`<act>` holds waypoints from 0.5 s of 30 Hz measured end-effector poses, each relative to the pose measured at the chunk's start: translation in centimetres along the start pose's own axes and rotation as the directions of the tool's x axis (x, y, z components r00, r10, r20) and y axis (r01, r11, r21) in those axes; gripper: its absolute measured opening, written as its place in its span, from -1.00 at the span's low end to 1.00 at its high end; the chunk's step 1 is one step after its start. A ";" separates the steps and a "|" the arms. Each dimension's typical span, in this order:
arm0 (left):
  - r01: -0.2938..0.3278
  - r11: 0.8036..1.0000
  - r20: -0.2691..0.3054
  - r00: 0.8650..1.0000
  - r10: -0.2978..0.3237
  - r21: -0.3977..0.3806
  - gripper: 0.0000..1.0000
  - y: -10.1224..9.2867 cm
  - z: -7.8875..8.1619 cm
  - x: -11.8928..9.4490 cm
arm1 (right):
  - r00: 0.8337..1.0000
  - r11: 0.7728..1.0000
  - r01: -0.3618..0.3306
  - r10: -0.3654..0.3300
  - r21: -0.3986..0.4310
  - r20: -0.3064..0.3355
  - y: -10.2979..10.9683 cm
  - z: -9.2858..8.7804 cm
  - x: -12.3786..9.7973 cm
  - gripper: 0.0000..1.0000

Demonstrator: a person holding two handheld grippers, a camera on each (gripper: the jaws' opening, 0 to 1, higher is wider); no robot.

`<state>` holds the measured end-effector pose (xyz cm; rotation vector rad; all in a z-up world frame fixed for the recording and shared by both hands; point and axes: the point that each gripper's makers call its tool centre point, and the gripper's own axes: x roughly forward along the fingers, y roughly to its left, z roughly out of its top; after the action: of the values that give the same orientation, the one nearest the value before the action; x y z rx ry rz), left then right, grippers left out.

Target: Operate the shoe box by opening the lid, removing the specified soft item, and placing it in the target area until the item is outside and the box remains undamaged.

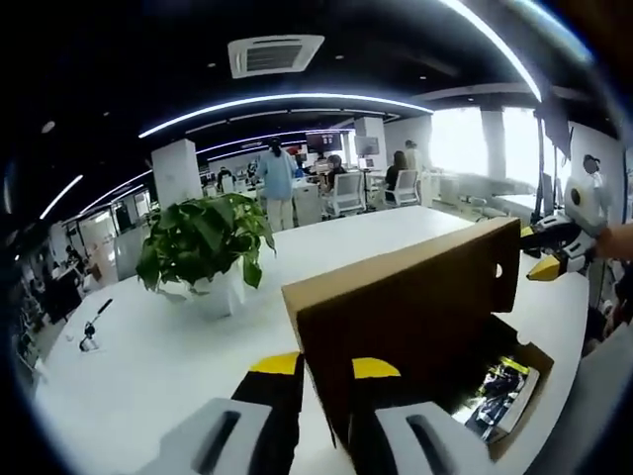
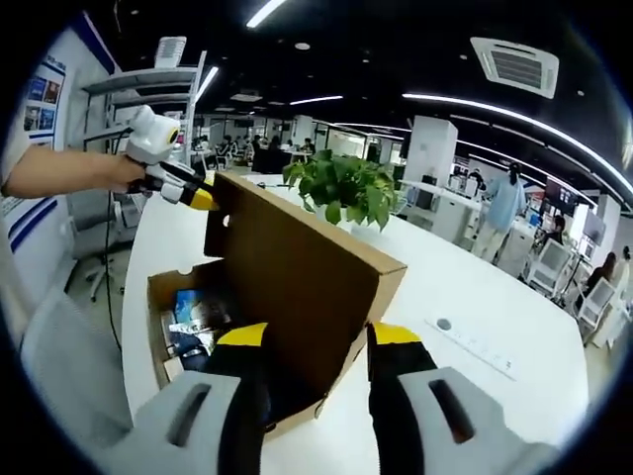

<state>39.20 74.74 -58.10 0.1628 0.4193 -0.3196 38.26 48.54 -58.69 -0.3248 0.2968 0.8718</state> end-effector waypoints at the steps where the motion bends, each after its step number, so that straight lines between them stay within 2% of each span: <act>1: -0.005 1.000 0.000 1.000 0.005 -0.001 -0.76 0.1 0.0 0.1 | 1.000 1.000 0.003 -0.003 -0.005 -0.001 -0.1 0.0 0.0 -0.35; 5: -0.036 0.999 0.004 0.999 0.036 -0.009 -0.92 0.9 0.1 0.5 | 1.000 1.000 0.009 -0.009 0.006 0.002 -0.6 0.0 0.4 -0.36; 15: -0.046 0.999 0.003 0.999 0.046 -0.020 -0.95 1.3 0.3 1.4 | 0.999 0.999 0.033 -0.033 0.011 -0.005 -1.8 -0.3 1.1 -0.46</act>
<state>41.01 75.53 -58.31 0.1524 0.4143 -0.2700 40.30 48.10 -59.15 -0.3204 0.2997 0.8370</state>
